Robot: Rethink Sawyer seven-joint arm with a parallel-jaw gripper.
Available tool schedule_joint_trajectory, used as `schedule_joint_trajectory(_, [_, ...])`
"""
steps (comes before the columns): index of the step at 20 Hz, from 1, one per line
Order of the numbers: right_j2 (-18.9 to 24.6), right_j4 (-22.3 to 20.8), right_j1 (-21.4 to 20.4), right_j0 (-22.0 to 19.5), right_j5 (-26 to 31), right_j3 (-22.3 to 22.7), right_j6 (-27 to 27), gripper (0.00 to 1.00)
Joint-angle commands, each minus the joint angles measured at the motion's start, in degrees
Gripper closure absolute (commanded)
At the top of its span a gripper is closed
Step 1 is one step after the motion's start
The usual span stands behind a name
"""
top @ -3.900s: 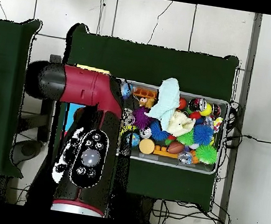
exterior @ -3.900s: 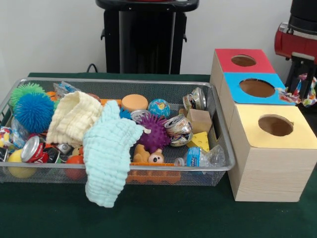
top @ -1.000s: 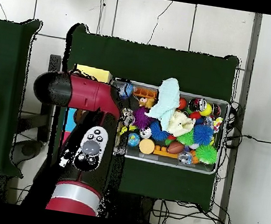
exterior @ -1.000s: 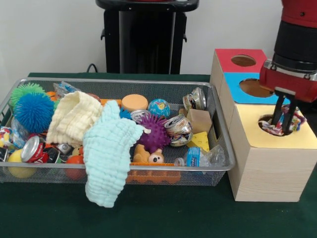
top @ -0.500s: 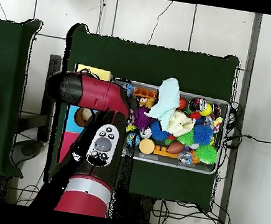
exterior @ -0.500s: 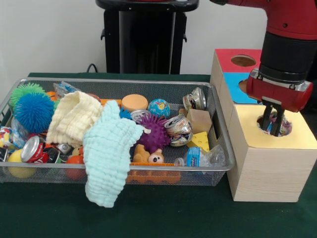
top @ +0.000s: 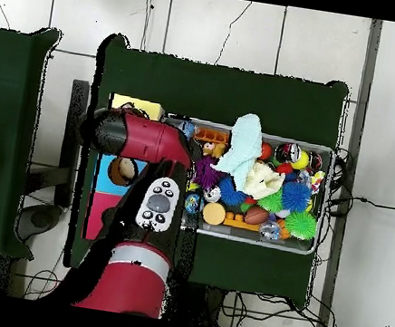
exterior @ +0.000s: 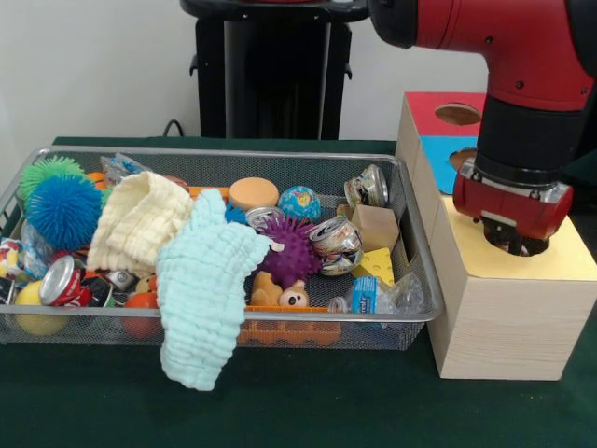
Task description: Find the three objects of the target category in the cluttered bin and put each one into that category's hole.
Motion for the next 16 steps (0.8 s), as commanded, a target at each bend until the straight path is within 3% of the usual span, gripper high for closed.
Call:
schedule_joint_trajectory(1, [6.05, -2.93, 5.78, -4.01, -5.92, 0.57, 1.65, 1.00])
schedule_joint_trajectory(4, [3.27, -2.21, 5.97, -2.17, -6.59, 0.49, 4.89, 1.00])
schedule_joint_trajectory(5, [3.26, -2.22, 5.90, -2.13, -7.73, 0.84, 5.50, 0.00])
schedule_joint_trajectory(8, [1.02, -1.56, 6.15, -0.76, -6.61, 0.15, 7.55, 0.00])
schedule_joint_trajectory(16, [1.12, -0.38, 5.93, -0.48, -5.66, 0.76, 8.36, 0.00])
